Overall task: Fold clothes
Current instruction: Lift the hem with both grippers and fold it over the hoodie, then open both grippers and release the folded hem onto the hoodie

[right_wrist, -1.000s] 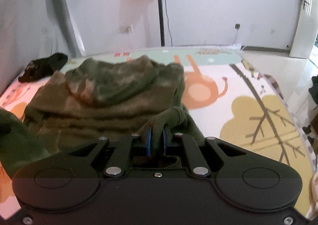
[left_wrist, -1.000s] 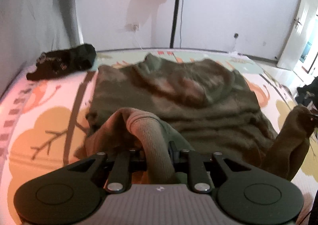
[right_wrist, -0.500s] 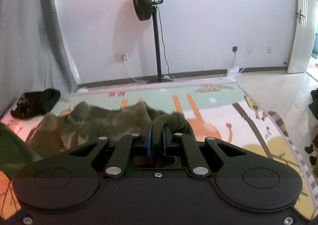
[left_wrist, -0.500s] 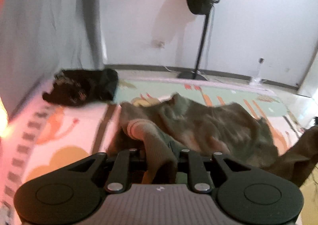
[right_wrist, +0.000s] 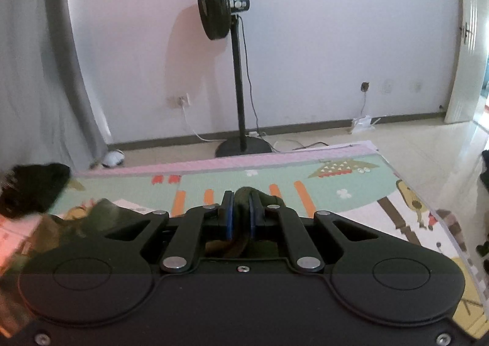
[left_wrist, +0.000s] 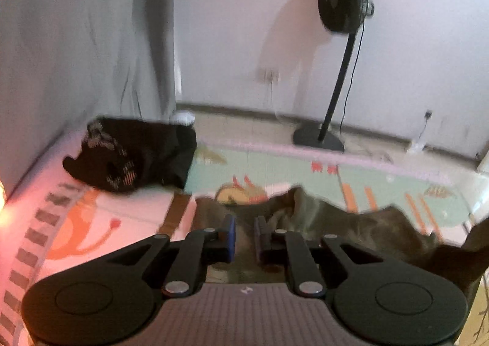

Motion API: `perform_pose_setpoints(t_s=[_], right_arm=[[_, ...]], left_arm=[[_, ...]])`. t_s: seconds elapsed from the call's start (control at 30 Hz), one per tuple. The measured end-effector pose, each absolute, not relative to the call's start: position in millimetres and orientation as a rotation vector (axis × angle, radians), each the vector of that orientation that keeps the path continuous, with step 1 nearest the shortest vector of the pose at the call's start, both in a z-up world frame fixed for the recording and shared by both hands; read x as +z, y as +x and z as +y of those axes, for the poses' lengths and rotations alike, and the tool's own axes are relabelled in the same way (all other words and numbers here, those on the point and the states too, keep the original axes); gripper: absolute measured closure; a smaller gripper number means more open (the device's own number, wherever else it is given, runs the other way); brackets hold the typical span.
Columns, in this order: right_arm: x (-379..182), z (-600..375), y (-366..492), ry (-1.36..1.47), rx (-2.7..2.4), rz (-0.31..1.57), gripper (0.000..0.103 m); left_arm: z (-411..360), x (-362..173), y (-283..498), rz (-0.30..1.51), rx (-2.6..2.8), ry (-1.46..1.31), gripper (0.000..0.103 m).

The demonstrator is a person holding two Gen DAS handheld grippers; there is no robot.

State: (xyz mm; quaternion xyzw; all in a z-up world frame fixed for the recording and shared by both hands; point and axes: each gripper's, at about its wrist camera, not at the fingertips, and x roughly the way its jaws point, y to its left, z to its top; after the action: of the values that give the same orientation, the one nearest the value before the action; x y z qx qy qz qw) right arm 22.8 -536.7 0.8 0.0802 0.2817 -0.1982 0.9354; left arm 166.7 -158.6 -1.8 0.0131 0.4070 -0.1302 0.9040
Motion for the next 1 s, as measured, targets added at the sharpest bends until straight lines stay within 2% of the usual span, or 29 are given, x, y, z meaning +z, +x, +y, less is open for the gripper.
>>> perform_pose_setpoints(t_s=[0.17,0.23,0.37,0.4,0.5,0.63,0.77,0.83,0.9,1.0], right_arm=[[-23.3,-557.0,63.0,0.205,-0.444,0.631,0.095],[-32.0,-564.9,74.5,0.205,-0.448,0.646,0.095],[-41.4,-579.7,95.6,0.191,-0.466,0.658,0.09],[-41.3,-582.5,100.0,0.188,-0.468,0.651,0.087],[-36.3,-587.0,108.7,0.182,-0.469,0.641,0.062],[-32.1,-578.4,105.9,0.162,-0.403,0.647,0.061],[-38.6,-566.0,103.8,0.194,-0.286,0.731,0.06],[-45.3,-555.6,101.9,0.185,-0.242,0.773,0.055],[-54.1,-548.8,101.2,0.155,-0.225,0.803,0.053],[-67.5,-538.9,100.1,0.109,-0.201,0.847,0.038]], left_arm=[[-165.0,-36.6,169.3,0.92,-0.267,0.071,0.084],[-165.6,-48.5,171.5,0.949,-0.27,0.071,0.073],[-167.8,-66.5,172.4,0.982,-0.256,0.085,0.058],[-168.1,-70.0,172.3,0.991,-0.26,0.083,0.054],[-170.8,-74.7,169.1,0.999,-0.27,0.095,0.04],[-178.7,-72.4,164.3,0.975,-0.308,0.14,0.028],[-190.9,-68.4,157.4,0.945,-0.353,0.208,0.023],[-198.4,-68.4,154.3,0.935,-0.372,0.255,0.021],[-205.6,-71.6,150.1,0.936,-0.391,0.317,0.02],[-212.0,-80.1,142.6,0.923,-0.385,0.425,0.02]])
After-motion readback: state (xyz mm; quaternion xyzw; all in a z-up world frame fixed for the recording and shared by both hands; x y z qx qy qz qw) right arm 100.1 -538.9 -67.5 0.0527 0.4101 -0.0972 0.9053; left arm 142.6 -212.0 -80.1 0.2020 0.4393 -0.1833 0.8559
